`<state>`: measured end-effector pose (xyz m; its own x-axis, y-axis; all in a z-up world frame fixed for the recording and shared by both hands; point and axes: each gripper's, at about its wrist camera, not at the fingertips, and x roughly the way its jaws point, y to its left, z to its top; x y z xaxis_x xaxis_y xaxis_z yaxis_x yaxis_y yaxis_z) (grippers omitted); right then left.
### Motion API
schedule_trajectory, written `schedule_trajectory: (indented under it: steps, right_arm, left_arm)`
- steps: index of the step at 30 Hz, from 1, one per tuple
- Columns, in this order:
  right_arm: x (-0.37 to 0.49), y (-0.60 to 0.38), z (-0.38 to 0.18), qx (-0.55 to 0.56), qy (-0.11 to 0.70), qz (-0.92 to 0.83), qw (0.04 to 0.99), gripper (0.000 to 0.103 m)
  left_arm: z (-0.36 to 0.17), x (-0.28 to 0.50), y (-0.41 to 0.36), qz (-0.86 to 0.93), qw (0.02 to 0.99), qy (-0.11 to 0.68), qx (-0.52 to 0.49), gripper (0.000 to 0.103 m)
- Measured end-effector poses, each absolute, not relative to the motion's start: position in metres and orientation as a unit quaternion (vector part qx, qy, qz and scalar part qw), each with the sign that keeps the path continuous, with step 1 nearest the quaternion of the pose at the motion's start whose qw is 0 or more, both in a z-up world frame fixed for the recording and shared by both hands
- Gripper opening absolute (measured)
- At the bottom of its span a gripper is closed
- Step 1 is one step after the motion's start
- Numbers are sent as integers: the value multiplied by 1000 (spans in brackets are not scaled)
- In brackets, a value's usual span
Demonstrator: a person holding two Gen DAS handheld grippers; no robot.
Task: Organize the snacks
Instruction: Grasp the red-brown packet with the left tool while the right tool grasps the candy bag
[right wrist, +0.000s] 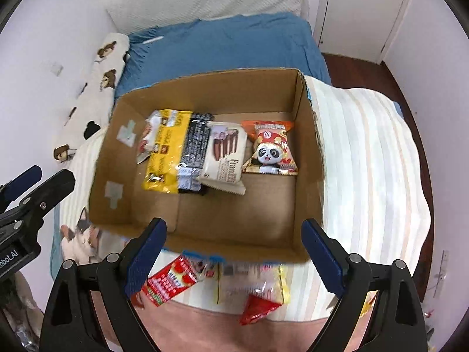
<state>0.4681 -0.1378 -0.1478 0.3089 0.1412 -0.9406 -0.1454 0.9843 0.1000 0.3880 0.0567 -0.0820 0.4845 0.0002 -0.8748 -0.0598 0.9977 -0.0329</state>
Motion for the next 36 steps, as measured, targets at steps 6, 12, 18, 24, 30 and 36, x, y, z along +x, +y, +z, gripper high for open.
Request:
schedule_trajectory:
  steps: [6,12,18,24,30,36]
  right_arm:
    - [420,-146,-126,23,553,98,827,95]
    - [372,-167,-136,70,562,106,817,95]
    - [326,-189,-194,117,615,90,774,95]
    - [259,-228,-284,228,698,47,677,95]
    - [184,-268,-367,365,745,-28,557,95]
    - [138,-264,-420,443,752,-57,484,95]
  left_arm:
    - [-65,341,49,15,874,484,-36,91]
    - [-76,299,48,18,868,492,-59,91]
    - [-125,254,56,42,837,538,-84,91]
    - [-204,210,48,45,775,623,-96,91]
    - [-247,182,25,25,739,669,-77,91]
    - [-270,171,10,6,722,689,-61,91]
